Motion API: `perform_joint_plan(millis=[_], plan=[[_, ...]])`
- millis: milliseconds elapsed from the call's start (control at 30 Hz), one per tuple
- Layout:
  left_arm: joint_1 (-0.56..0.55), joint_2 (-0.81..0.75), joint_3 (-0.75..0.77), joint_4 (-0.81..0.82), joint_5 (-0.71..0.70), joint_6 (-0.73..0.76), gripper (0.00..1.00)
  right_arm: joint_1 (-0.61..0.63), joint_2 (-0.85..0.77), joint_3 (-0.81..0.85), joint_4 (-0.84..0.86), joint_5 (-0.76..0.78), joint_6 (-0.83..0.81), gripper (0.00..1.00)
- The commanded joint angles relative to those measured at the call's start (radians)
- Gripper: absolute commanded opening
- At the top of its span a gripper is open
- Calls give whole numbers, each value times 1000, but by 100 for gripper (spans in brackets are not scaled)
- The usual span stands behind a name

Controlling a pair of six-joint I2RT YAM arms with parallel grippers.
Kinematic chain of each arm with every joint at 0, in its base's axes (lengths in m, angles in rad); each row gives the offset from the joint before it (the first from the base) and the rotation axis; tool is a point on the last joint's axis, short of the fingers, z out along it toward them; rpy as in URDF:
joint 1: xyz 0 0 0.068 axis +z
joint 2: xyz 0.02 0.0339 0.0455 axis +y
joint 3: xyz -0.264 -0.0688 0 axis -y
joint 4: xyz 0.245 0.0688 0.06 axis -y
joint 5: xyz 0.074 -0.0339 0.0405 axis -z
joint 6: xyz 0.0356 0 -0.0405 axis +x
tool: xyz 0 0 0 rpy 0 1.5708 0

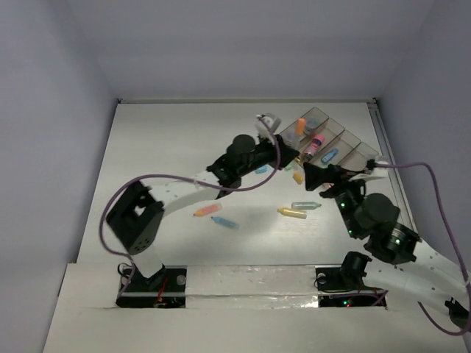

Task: Sort the stationery into containers
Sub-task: Place the pen in the storage box.

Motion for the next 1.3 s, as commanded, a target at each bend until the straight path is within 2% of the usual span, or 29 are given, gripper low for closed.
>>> perform_joint_plan(millis=[0,167,400,500,700,833,933,967,1033,1267], plan=[[-66,164,201,16,110,-13,0,-9,-79,74,32,124,-121,93],[-115,410,478,-45,169,-43,0,-9,-188,81,52,132,-153,94],[-178,765,948,-237,173,-25,0,-9,-209,71,58,88,-142,94],[-178,873,1082,-300,175,-42,0,-9,-212,61,47,72,-127,94],[-178,967,1185,-364,155,-46,0,-9,-241,46,35,43,-107,94],[-178,982,1185,-382,153,-48,0,-9,-248,40,36,42,-105,94],[-178,988,1182,-384,152,-49,12,-9,-246,35,38,39,-99,94],[-178,988,1182,-384,152,-51,20,-9,-245,34,38,37,-98,94],[-178,990,1181,-383,152,-49,28,-9,-246,35,36,32,-98,94],[-178,943,1146,-344,158,-42,74,-9,-246,38,27,36,-98,94]])
